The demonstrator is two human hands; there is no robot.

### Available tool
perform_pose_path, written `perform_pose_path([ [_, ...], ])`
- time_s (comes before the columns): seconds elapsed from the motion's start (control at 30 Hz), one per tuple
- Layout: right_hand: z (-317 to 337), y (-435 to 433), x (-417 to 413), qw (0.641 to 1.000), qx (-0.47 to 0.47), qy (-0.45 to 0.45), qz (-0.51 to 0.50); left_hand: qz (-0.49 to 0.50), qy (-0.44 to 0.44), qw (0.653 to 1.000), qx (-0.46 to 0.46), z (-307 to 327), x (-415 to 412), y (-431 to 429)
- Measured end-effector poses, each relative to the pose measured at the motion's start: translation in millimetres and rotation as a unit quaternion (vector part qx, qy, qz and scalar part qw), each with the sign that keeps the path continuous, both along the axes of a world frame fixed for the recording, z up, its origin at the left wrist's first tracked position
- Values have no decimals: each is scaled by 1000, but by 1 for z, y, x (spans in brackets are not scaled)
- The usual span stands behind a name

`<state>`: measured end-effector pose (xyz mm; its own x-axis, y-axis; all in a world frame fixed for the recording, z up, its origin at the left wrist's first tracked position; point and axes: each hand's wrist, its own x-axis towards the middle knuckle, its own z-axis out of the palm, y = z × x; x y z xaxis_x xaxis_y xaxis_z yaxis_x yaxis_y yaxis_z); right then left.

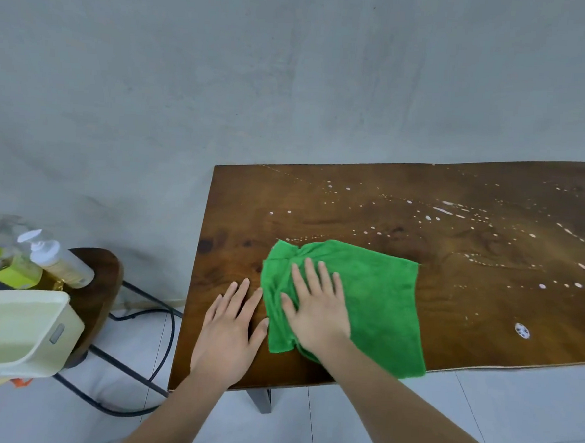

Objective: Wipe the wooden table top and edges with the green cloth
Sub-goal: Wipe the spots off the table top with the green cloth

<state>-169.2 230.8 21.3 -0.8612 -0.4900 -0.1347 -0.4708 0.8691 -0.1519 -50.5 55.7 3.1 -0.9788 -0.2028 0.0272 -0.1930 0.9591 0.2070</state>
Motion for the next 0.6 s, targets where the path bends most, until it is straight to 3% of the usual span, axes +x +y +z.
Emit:
perform_pose_path([
  [0.2, 1, -21, -29, 984, 10, -1, 180, 11, -3, 1000, -3, -4, -1, -2],
  [0.3, 6, -1, -63, 976, 11, -4, 218, 15, -8, 1000, -7, -3, -3, -1],
  [0.6, 9, 103, -175, 999, 20, 19, 33, 32, -21, 999, 12, 11, -23, -9],
])
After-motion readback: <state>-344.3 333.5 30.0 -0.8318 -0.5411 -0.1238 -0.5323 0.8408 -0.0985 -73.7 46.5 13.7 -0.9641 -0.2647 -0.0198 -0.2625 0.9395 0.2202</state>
